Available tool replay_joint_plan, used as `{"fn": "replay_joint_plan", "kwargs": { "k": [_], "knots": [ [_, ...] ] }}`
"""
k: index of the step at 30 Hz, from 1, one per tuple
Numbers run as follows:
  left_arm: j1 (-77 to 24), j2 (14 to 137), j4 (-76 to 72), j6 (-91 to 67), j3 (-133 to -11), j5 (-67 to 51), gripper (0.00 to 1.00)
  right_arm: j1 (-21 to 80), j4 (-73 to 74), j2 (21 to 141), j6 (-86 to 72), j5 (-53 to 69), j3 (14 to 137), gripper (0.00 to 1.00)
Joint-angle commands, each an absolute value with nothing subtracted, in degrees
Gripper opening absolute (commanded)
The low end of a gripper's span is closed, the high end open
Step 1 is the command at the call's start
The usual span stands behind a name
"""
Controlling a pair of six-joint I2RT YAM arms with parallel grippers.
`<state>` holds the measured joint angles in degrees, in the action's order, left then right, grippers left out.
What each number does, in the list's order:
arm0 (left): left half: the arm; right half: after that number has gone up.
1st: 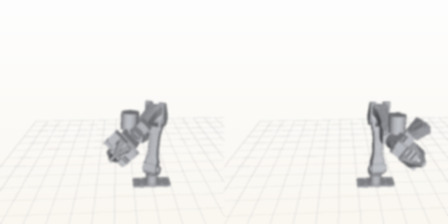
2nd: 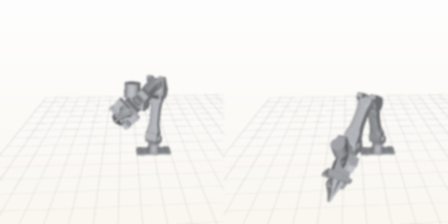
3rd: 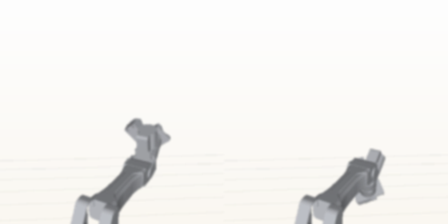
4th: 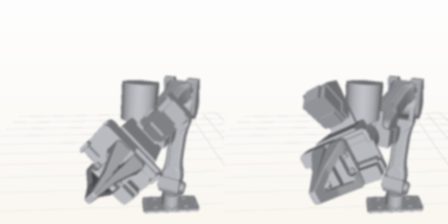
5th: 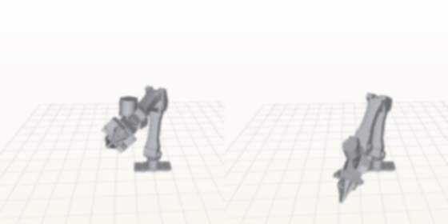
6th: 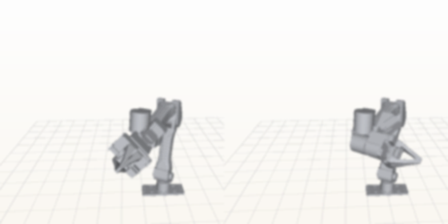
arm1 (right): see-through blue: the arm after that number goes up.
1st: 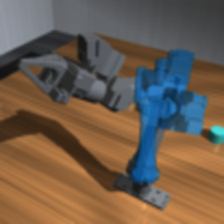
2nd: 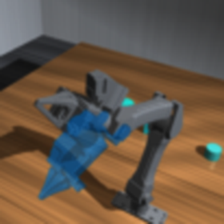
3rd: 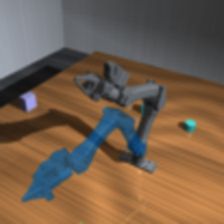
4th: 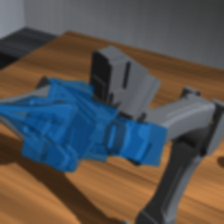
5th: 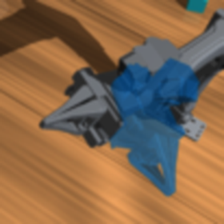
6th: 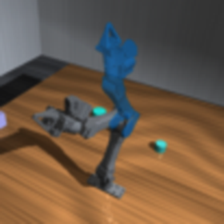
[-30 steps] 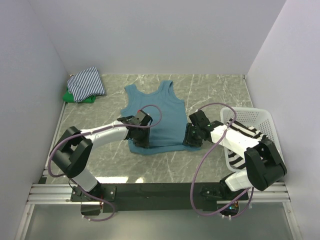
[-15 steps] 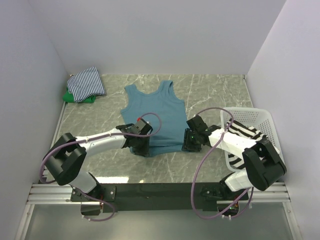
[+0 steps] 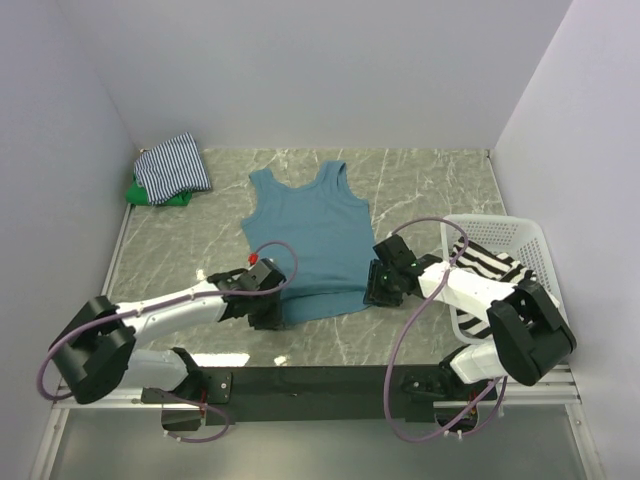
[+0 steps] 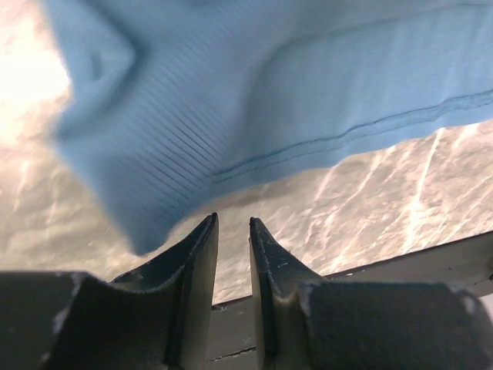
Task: Fold and stack the tank tops
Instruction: Flatten the tank top out
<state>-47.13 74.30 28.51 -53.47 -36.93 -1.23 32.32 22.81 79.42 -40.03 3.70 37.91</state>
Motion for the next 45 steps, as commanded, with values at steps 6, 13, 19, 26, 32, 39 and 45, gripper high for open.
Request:
{"fn": "replay_joint_plan", "kwargs": {
  "k": [6, 13, 19, 26, 32, 39, 45],
  "knots": [
    [-47.55, 61.11, 35.67, -61.6, -37.87, 7.37, 0.3, 32.7, 28.72, 72.26, -40.52, -1.3, 38.49, 0.48],
    [-47.55, 58.61, 38.06, -62.4, -39.81, 10.81, 0.31, 30.59, 32.87, 70.4, -40.17, -9.31, 41.31, 0.49],
    [-47.37, 61.96, 38.94, -62.84, -40.61, 11.42, 0.33, 28.83, 33.22, 71.63, -39.37, -10.2, 40.78, 0.49],
    [-41.93, 66.18, 38.24, -60.83, -41.22, 13.19, 0.33, 28.83, 32.78, 73.83, -39.11, -12.13, 42.36, 0.49],
    [-36.04, 70.04, 31.56, -57.31, -38.32, 9.4, 0.31, 28.74, 32.87, 77.52, -38.5, -14.24, 42.63, 0.48],
    [-35.77, 73.47, 29.45, -55.72, -38.67, 9.58, 0.32, 28.74, 31.55, 80.51, -38.5, -15.38, 42.8, 0.37],
    [-35.33, 75.67, 28.92, -55.63, -37.97, 9.67, 0.32, 28.74, 32.69, 80.42, -38.58, -16.87, 44.03, 0.04]
  ]
}}
